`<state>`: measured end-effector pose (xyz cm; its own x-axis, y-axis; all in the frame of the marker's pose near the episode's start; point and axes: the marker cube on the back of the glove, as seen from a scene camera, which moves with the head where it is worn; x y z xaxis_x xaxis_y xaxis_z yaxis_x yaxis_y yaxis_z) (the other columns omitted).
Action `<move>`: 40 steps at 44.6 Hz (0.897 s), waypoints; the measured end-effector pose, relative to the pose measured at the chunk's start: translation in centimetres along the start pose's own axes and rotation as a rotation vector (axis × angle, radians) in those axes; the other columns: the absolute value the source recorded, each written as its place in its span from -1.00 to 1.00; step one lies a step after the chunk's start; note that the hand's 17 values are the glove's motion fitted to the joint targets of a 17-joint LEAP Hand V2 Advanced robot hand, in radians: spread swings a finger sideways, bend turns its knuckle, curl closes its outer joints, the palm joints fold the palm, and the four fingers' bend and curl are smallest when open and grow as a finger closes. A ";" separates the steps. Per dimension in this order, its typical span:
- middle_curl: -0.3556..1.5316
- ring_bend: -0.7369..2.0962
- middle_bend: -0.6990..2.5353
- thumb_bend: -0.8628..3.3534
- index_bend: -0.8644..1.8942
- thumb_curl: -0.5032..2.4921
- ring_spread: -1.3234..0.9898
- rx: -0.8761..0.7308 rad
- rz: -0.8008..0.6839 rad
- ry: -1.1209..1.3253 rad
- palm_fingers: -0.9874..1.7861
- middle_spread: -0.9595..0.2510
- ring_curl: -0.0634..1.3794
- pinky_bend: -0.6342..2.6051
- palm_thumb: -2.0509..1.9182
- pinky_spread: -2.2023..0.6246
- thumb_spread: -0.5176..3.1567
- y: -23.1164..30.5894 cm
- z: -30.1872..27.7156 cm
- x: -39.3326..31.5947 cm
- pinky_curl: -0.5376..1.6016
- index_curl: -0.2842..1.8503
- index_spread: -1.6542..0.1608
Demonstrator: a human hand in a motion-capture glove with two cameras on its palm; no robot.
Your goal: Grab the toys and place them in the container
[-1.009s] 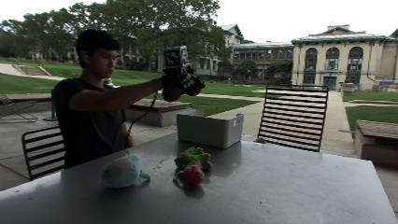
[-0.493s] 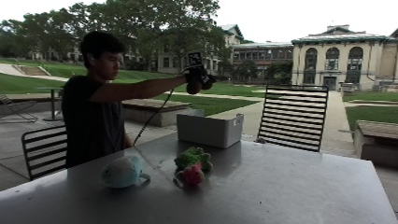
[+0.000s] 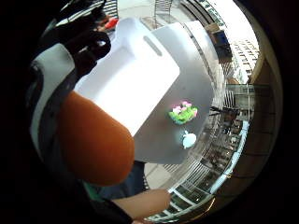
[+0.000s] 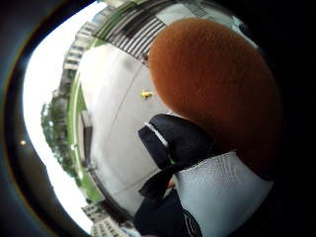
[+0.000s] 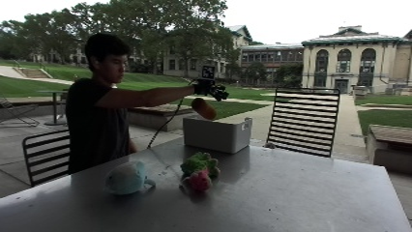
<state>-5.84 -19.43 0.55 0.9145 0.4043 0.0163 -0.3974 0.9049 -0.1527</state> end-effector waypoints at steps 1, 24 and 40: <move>-0.08 0.45 -0.09 -0.64 -0.40 -0.03 -0.12 0.000 0.000 -0.013 -0.25 0.26 -0.22 0.19 0.11 0.29 -0.28 0.0 0.0 0.2 0.05 -0.74 0.48; -0.23 -0.02 -0.32 -0.63 -0.31 -0.35 0.11 0.127 0.077 -0.081 -0.44 0.64 -0.60 0.05 -0.02 0.52 -0.15 5.0 -2.8 11.7 -0.12 -0.64 0.54; -0.21 -0.09 -0.30 -0.63 -0.29 -0.44 0.08 0.104 0.286 -0.056 -0.36 0.52 -0.62 -0.04 -0.01 0.55 -0.15 10.7 0.1 23.2 -0.18 -0.61 0.51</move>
<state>11.18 -0.38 -0.62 0.7601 0.6485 0.0418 -0.6461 0.7611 -0.0574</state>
